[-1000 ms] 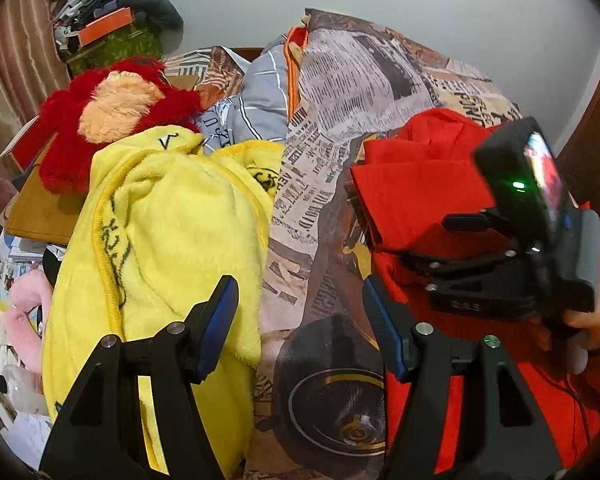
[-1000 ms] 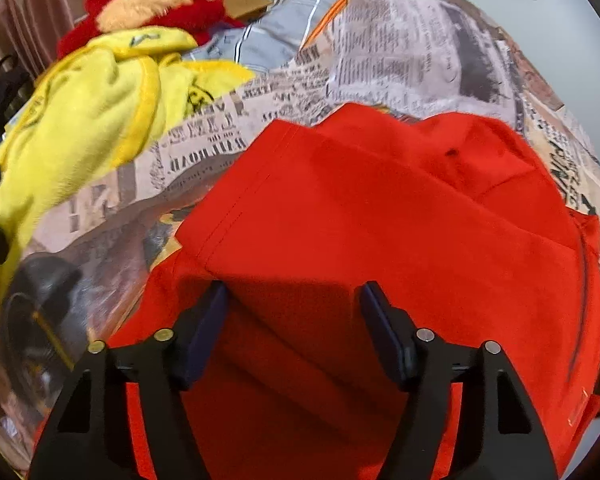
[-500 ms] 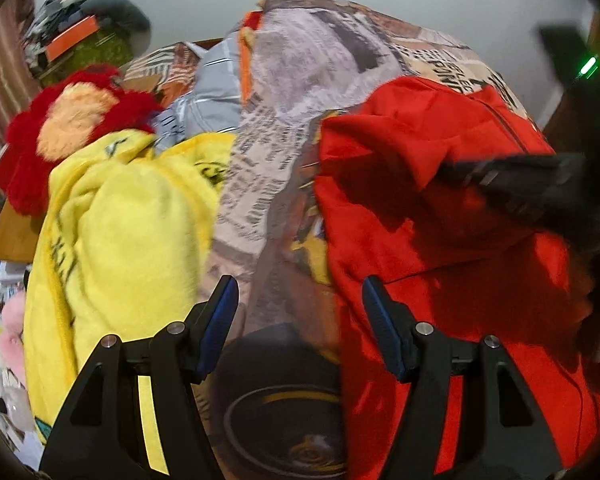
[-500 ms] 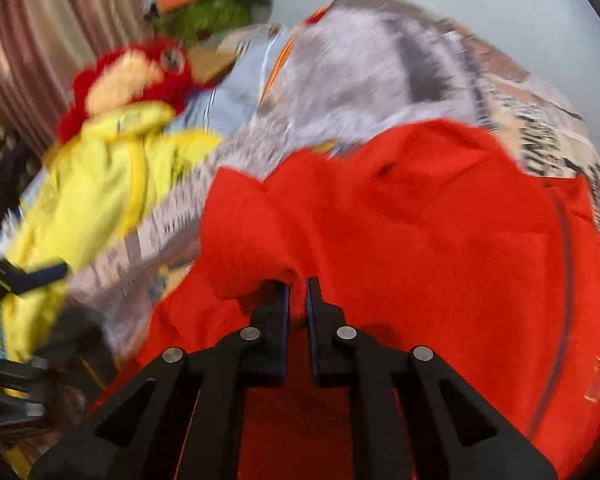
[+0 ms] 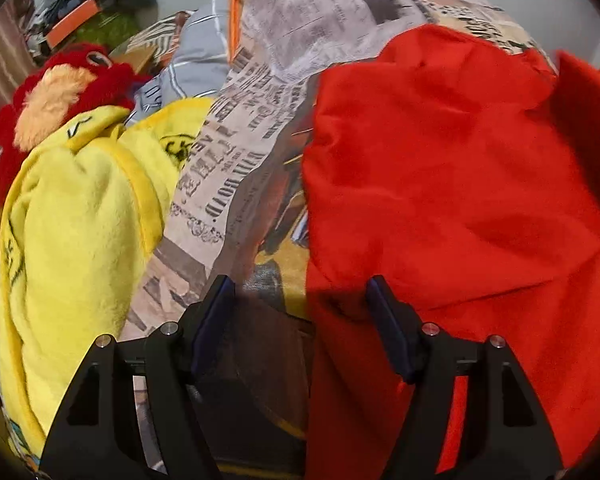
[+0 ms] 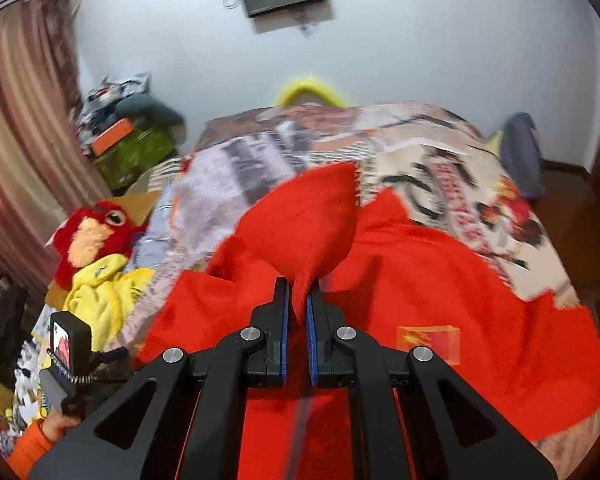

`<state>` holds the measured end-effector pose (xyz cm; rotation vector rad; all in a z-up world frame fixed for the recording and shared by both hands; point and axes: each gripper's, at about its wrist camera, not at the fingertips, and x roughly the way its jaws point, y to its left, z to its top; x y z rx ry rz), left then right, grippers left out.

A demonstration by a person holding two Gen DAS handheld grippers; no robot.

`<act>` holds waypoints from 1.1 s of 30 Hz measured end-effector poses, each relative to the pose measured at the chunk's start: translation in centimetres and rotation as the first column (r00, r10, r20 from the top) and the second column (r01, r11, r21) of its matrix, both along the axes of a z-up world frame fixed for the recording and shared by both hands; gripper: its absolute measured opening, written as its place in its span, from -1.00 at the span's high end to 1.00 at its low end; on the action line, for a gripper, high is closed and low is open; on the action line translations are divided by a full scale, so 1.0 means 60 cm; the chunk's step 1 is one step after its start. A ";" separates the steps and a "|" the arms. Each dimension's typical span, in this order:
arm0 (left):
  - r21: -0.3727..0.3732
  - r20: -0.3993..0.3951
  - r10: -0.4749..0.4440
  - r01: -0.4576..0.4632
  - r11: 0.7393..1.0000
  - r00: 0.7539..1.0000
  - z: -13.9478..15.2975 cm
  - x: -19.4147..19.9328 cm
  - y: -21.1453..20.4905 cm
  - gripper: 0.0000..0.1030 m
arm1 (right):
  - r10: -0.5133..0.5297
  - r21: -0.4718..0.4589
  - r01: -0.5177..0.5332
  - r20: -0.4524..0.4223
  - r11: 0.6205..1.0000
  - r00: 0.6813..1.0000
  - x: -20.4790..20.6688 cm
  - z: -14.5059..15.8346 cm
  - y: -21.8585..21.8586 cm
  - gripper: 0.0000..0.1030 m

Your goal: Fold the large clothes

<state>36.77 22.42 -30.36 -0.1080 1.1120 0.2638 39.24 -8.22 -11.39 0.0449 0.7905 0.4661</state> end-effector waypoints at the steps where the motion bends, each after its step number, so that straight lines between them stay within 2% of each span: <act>1: 0.012 0.005 0.005 -0.005 1.000 1.000 -0.001 0.000 -0.001 -0.43 | -0.013 -0.007 0.013 -0.005 1.000 1.000 -0.003 -0.004 -0.013 0.87; 4: 0.045 0.000 0.024 -0.024 0.999 1.000 -0.003 0.000 -0.002 -0.57 | -0.065 -0.016 0.064 -0.037 0.998 0.997 -0.005 -0.022 -0.065 0.87; 8: 0.042 0.000 0.074 -0.074 0.996 0.997 -0.003 -0.001 0.017 -0.61 | -0.121 -0.016 0.120 -0.091 0.993 0.988 -0.004 -0.045 -0.130 0.87; 12: -0.007 -0.003 0.124 -0.124 0.992 0.992 -0.002 -0.007 0.037 -0.62 | -0.129 0.012 0.133 -0.189 0.991 0.974 -0.006 -0.085 -0.182 0.87; 16: 0.033 -0.028 0.097 -0.096 0.995 0.995 0.001 -0.010 0.022 -0.62 | -0.125 -0.004 0.128 -0.258 0.992 0.958 -0.015 -0.126 -0.196 0.83; 18: 0.057 -0.037 0.081 -0.079 0.995 0.996 0.000 -0.014 0.015 -0.63 | -0.131 -0.022 0.129 -0.263 0.991 0.956 -0.019 -0.137 -0.203 0.83; 20: 0.082 -0.037 0.088 -0.085 0.993 0.995 -0.003 -0.016 0.017 -0.80 | -0.151 -0.044 0.145 -0.256 0.988 0.955 -0.025 -0.143 -0.209 0.77; 22: 0.076 -0.029 0.105 -0.102 0.992 0.994 -0.007 -0.020 0.025 -0.88 | -0.171 -0.055 0.162 -0.260 0.985 0.950 -0.027 -0.148 -0.216 0.73; 25: 0.027 -0.025 0.140 -0.139 0.990 0.990 -0.012 -0.022 0.040 -0.89 | -0.217 -0.092 0.199 -0.264 0.976 0.940 -0.030 -0.153 -0.236 0.72; 30: 0.077 -0.046 0.137 -0.133 0.988 0.990 -0.007 -0.022 0.023 -0.89 | -0.232 -0.090 0.215 -0.288 0.973 0.929 -0.044 -0.151 -0.276 0.63; 33: 0.076 -0.069 0.135 -0.130 0.989 0.988 0.002 -0.028 0.015 -0.88 | -0.263 -0.106 0.243 -0.262 0.964 0.929 -0.062 -0.131 -0.303 0.62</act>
